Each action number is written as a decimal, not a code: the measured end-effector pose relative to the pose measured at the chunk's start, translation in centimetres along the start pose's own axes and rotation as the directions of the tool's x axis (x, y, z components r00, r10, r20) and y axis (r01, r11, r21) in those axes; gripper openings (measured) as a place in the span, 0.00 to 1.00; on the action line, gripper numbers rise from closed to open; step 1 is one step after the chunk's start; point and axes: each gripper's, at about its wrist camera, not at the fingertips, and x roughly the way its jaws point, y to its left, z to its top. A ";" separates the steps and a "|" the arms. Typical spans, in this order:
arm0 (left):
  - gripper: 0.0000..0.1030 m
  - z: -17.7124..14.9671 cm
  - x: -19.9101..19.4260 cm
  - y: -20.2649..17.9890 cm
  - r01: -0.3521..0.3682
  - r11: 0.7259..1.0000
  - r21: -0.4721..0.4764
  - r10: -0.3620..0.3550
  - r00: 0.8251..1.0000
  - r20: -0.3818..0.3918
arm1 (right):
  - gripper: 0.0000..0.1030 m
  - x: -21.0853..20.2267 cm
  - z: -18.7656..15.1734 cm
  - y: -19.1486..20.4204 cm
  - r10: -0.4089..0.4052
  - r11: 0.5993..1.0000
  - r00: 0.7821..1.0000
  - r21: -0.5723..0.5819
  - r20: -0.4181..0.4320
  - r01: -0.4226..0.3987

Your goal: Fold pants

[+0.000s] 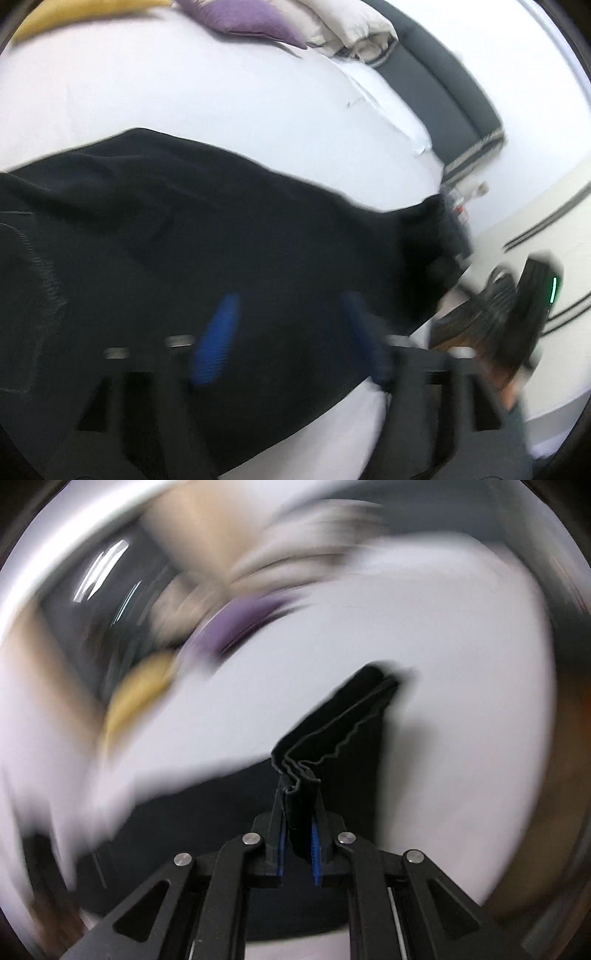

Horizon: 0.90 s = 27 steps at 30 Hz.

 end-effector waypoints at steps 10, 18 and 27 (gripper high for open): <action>0.73 2.4 3.3 2.0 0.168 0.966 -0.196 -0.187 0.979 -0.077 | 0.11 2.3 -2.7 9.4 -0.002 0.950 0.999 -0.312 -0.047 -0.013; 0.71 4.2 7.0 0.9 0.218 0.956 -0.199 -0.249 0.957 -0.149 | 0.12 -0.5 -3.2 11.3 0.012 0.912 1.000 -0.409 0.024 -0.001; 0.10 4.1 3.4 2.9 0.201 0.968 -0.151 -0.220 0.968 -0.118 | 0.12 -1.4 -3.8 16.5 0.073 0.879 0.997 -0.475 0.025 -0.053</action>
